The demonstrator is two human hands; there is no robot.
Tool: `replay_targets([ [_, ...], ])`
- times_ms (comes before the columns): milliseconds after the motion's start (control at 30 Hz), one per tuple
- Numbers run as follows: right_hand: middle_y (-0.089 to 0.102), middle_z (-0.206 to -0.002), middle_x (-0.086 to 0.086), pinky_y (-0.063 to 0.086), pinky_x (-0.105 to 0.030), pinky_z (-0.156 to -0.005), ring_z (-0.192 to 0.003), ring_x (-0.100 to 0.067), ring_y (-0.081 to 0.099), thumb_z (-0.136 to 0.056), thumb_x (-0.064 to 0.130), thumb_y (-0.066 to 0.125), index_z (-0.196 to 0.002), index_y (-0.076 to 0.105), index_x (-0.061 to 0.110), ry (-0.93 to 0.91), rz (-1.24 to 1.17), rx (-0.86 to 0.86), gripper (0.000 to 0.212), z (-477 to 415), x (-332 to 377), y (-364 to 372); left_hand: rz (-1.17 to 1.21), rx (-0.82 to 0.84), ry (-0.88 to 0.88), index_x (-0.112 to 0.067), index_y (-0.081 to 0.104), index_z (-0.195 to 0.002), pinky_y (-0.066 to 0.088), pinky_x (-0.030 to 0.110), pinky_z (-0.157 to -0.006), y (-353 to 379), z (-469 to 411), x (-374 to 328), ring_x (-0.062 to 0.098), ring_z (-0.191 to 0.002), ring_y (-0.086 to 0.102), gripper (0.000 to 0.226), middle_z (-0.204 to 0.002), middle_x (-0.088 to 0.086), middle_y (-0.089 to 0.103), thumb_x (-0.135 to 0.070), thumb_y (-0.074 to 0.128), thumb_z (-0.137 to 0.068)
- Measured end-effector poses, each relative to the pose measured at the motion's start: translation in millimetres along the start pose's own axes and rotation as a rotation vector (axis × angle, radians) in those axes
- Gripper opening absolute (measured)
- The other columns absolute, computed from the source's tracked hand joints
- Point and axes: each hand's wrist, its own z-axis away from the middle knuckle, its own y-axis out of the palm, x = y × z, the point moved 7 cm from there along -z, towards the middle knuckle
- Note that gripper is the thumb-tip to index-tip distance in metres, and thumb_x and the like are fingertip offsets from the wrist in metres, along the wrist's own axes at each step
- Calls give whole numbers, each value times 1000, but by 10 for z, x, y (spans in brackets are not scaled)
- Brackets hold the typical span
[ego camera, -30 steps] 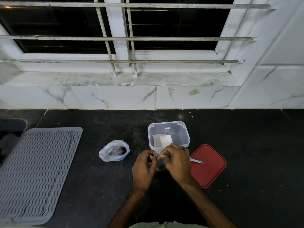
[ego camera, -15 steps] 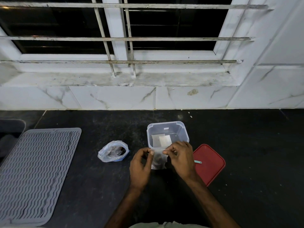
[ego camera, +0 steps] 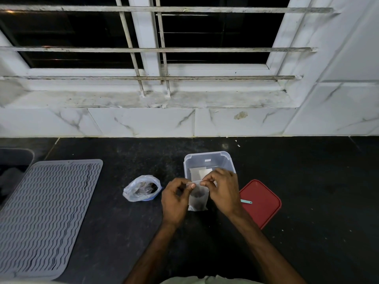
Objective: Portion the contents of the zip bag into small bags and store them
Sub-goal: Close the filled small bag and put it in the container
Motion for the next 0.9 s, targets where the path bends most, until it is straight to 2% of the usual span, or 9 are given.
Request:
replay_targets([
  [100,66,-79,15,39,-28,-84,-85,-2,58,-82,25,71,-72,72,29,5,29,-19,11,12,-13,-36,68,9,-7,-25,70,-74,51,30,-69,21,11,-6,17,-78,65,21,-80,-4,71,-7,75,-82],
  [233,68,-84,13,43,-14,-75,-88,-4,59,-85,16,73,-82,72,21,56,-310,31,5,115,-130,31,171,9,-84,-10,70,-78,52,23,-70,22,39,45,16,-79,68,10,-81,4,72,-3,71,-86],
  [300,68,-82,11,46,-14,-73,-83,-5,62,-85,14,74,-81,71,18,109,-373,60,6,161,-188,56,237,8,-146,-3,70,-81,55,25,-71,25,54,96,14,-77,68,7,-80,9,73,-3,68,-88],
  [433,66,-67,11,49,-18,-66,-67,-5,62,-83,15,76,-70,67,19,185,-314,52,16,236,-320,91,276,58,-192,-7,71,-83,56,31,-73,71,103,210,17,-78,68,6,-81,9,73,-5,69,-88],
  [500,64,-64,9,49,-22,-64,-64,-5,60,-82,18,76,-67,63,19,222,-279,120,20,287,-368,182,246,66,-215,-8,72,-85,56,30,-75,71,145,280,17,-79,70,5,-82,7,75,-5,69,-88],
  [700,64,-65,15,45,-15,-64,-64,0,61,-85,26,73,-70,63,25,298,-205,244,18,505,-564,547,52,123,-319,-24,71,-86,58,43,-81,45,258,741,20,-86,72,7,-86,-1,75,-18,74,-85],
  [733,65,-66,14,46,-16,-63,-64,0,62,-85,24,72,-71,64,25,305,-212,246,16,524,-595,590,32,125,-326,-29,69,-91,58,42,-82,43,277,807,20,-89,71,13,-91,-2,74,-21,76,-83],
  [800,66,-68,13,45,-13,-63,-67,1,63,-86,22,71,-72,63,26,318,-233,231,17,537,-621,628,-16,120,-325,-36,62,-107,56,36,-88,28,292,916,12,-98,67,41,-107,-7,69,-29,83,-73],
  [900,69,-83,14,49,-14,-72,-80,4,64,-85,19,73,-85,65,29,367,-330,186,13,553,-631,657,-142,187,-348,-25,47,-137,46,28,-99,47,272,1023,7,-114,53,93,-128,-11,52,-36,92,-56],
])
